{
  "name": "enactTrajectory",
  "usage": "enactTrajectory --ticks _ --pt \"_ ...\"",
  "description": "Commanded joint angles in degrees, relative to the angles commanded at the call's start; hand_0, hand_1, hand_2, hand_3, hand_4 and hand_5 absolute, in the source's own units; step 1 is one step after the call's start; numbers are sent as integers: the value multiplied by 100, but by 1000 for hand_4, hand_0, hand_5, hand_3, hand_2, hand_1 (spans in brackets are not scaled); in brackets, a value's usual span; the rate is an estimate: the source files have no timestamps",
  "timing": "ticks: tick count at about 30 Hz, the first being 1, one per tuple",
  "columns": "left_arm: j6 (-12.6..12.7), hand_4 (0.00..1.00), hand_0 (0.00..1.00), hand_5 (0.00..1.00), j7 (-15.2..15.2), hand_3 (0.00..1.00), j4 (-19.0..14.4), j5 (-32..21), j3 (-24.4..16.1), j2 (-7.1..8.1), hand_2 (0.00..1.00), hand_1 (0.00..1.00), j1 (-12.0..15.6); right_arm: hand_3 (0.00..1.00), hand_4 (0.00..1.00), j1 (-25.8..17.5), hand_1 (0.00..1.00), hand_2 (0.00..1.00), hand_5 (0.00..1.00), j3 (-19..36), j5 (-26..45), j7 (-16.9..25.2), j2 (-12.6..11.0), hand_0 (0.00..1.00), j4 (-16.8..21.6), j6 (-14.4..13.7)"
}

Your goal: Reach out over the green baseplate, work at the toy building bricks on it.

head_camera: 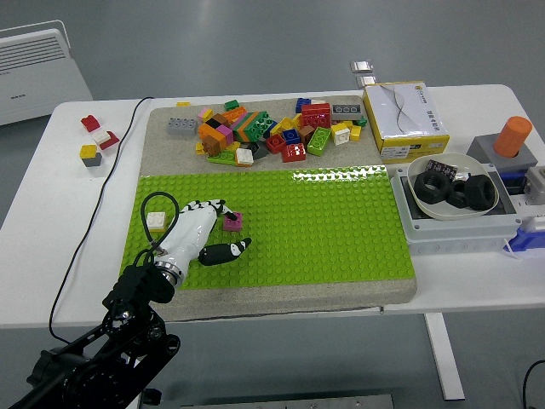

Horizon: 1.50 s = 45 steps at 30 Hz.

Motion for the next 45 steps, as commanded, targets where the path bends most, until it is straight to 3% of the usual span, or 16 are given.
enactTrajectory --ticks 23,45 --pt "22 777 963 516 -33 614 188 -39 -249 -76 906 905 6 754 764 -19 665 730 971 26 -18 13 -2 668 0 10" --pt "64 771 961 518 -138 613 85 -26 -267 -50 903 904 54 754 767 -50 665 730 973 11 -20 24 -14 667 0 13"
